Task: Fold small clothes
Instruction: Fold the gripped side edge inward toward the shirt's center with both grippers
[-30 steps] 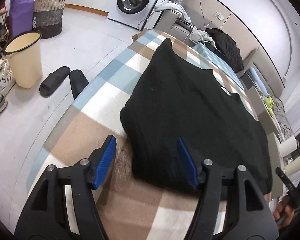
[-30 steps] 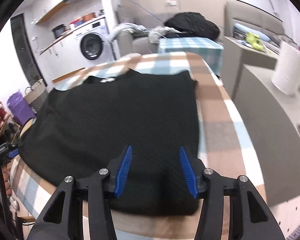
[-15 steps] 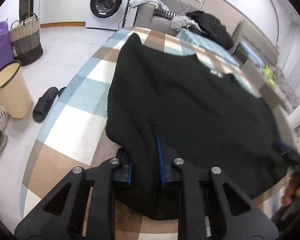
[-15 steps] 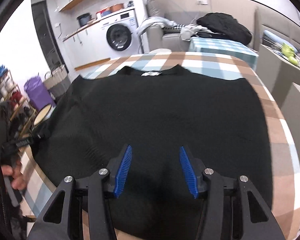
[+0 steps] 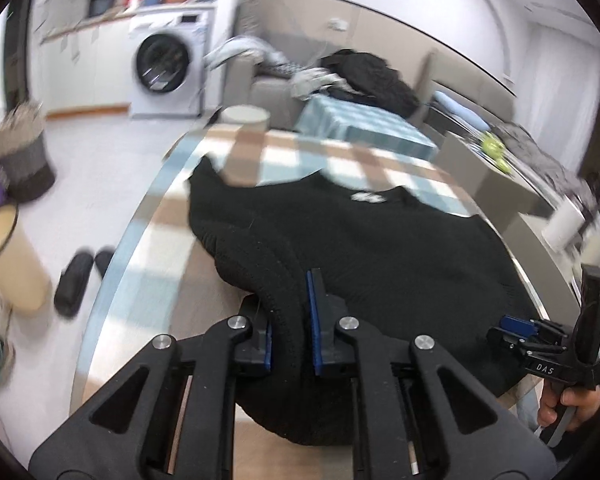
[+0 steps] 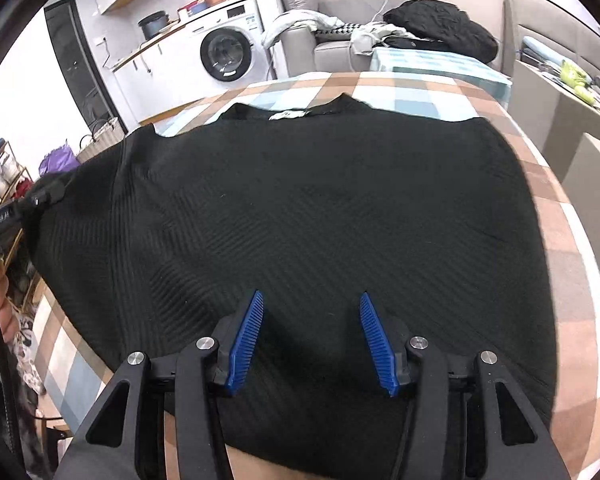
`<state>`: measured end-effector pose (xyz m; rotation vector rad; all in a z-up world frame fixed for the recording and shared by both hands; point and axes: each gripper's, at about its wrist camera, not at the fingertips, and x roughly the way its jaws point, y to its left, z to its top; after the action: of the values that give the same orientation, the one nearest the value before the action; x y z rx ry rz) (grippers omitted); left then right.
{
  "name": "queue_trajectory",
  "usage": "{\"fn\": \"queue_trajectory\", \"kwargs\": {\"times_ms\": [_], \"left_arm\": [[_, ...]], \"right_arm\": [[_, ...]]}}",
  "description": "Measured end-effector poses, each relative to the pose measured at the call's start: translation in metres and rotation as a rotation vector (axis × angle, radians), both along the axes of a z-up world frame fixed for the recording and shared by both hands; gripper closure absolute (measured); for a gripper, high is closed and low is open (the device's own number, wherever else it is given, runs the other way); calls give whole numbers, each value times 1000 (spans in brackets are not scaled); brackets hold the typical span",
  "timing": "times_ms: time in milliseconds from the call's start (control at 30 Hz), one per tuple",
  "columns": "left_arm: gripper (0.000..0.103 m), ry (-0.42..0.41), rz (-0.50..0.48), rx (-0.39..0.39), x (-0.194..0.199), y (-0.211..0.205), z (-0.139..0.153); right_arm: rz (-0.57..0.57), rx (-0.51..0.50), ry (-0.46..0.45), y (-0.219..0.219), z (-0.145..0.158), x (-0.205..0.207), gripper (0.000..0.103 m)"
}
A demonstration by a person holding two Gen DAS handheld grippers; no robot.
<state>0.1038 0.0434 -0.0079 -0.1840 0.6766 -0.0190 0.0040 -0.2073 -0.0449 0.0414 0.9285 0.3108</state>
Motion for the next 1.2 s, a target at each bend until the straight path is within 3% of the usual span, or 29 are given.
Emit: {"fn": "queue_trajectory", "kwargs": {"times_ms": [200, 267, 367, 467, 500, 633, 733, 1000, 1100, 1133, 1167, 1200], "left_arm": [[97, -63, -270, 56, 33, -93, 34], [97, -53, -362, 65, 38, -130, 31], [97, 31, -516, 19, 41, -177, 10], [83, 124, -583, -42, 33, -200, -17], [70, 155, -597, -54, 29, -202, -24], [52, 134, -579, -96, 7, -182, -25], [43, 108, -488, -105, 0, -150, -22], [42, 103, -279, -147, -7, -61, -23], [42, 114, -232, -160, -11, -36, -25], [42, 114, -219, -164, -10, -32, -27], [42, 114, -209, -166, -11, -27, -27], [42, 113, -204, -168, -11, -24, -27]], "right_arm": [[-89, 22, -42, -35, 20, -14, 50], [-121, 23, -51, -47, 24, -17, 49], [-168, 15, -52, -63, 27, -20, 49], [-197, 10, -47, -75, 28, -20, 49], [-201, 10, -46, -78, 29, -20, 49], [-189, 60, -38, -82, 32, -17, 49], [-144, 121, -9, -75, 30, -10, 49], [-66, 316, 155, -44, 1, 20, 49], [-94, 364, 206, -44, -10, 27, 50], [-97, 358, 206, -42, -10, 26, 61], [-87, 352, 207, -39, -10, 27, 82], [-79, 352, 194, -37, -5, 25, 90]]}}
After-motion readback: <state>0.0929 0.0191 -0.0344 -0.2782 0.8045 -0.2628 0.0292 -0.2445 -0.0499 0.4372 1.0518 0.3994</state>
